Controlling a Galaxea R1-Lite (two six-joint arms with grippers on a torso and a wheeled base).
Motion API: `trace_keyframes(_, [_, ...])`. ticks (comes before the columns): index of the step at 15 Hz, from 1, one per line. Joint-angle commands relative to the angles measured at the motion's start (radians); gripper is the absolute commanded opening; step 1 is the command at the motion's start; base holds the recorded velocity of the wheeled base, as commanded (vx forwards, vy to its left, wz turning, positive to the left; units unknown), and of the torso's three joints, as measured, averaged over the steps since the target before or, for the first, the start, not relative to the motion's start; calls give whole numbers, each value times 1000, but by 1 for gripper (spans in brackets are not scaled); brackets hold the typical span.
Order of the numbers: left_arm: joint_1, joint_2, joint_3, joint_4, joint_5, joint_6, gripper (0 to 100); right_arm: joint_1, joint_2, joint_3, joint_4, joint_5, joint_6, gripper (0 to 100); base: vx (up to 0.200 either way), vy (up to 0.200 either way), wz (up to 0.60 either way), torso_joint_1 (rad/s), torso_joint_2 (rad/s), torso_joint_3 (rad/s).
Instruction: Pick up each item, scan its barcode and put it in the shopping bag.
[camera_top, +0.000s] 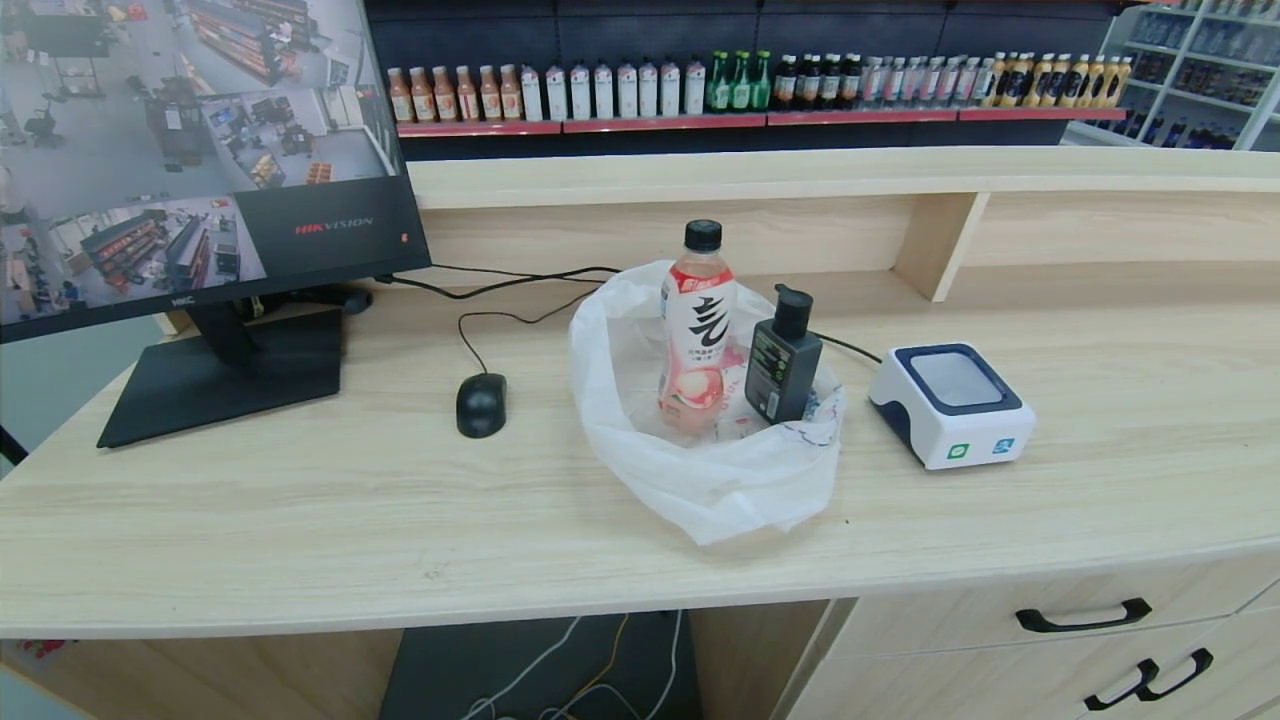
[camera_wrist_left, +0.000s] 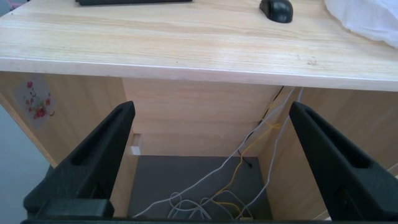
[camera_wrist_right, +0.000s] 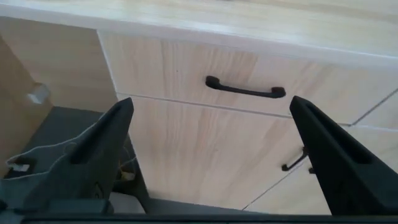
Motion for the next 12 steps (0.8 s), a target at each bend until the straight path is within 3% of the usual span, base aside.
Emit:
trace_keyframes(1, [0, 0, 0, 0, 0, 0, 100, -131, 31, 0, 1, 2, -10, 100, 0, 0, 0, 0, 0, 0])
trace_keyframes(2, [0, 0, 0, 0, 0, 0, 100, -117, 2, 0, 1, 5, -4, 100, 0, 0, 0, 0, 0, 0])
trace_keyframes(3, [0, 0, 0, 0, 0, 0, 100, -41, -27, 1, -4, 8, 13, 100, 0, 0, 0, 0, 0, 0])
trace_keyframes(8, [0, 0, 0, 0, 0, -2, 100, -93, -101, 3, -8, 33, 86, 100, 0, 0, 0, 0, 0, 0])
trace_keyframes(12, [0, 0, 0, 0, 0, 0, 100, -91, -101, 4, -8, 37, 57, 100, 0, 0, 0, 0, 0, 0])
